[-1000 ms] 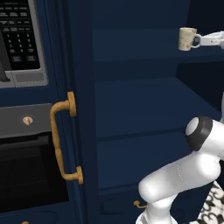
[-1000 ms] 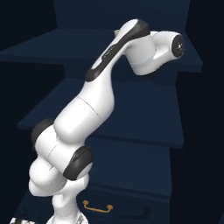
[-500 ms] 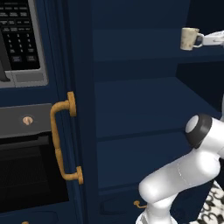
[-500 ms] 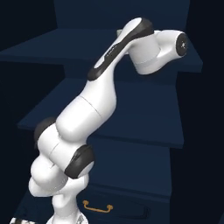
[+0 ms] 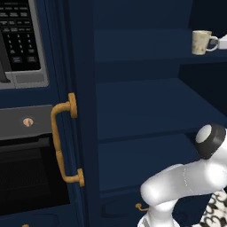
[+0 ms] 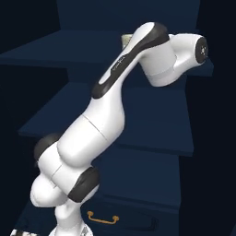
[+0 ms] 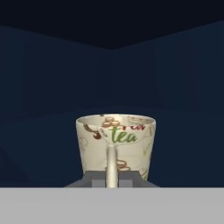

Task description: Pick the kettle from the counter and place it on the tray. Then pick the mug from the cabinet and place it on the tray. Then close the cabinet doors.

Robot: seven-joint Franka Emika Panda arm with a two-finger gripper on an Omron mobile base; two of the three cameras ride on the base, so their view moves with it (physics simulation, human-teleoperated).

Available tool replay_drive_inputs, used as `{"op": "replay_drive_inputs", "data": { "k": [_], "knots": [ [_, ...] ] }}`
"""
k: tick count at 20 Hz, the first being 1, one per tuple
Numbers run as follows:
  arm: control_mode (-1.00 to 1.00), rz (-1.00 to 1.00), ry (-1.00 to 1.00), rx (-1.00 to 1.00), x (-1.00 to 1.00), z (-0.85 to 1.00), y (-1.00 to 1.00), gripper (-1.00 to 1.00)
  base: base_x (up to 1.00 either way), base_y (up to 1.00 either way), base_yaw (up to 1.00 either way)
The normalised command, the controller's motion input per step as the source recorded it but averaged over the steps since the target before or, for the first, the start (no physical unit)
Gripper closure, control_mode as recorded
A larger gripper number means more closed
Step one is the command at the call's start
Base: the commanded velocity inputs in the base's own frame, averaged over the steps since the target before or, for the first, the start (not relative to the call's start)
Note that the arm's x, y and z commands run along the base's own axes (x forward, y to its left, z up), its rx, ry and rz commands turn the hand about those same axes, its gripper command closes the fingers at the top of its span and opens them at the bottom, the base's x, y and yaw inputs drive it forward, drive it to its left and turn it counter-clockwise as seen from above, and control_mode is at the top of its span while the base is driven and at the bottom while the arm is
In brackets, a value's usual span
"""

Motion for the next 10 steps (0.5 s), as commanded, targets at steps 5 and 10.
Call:
{"op": "replay_drive_inputs", "data": {
  "k": [5,10],
  "knots": [
    [-1.0,-0.08,-0.08,0.0,-0.87,-0.25,0.38,1.0,0.0,0.0,0.0],
    [-1.0,-0.02,-0.06,0.0,-0.47,-0.47,0.9,1.0,0.0,0.0,0.0]
  ]
}}
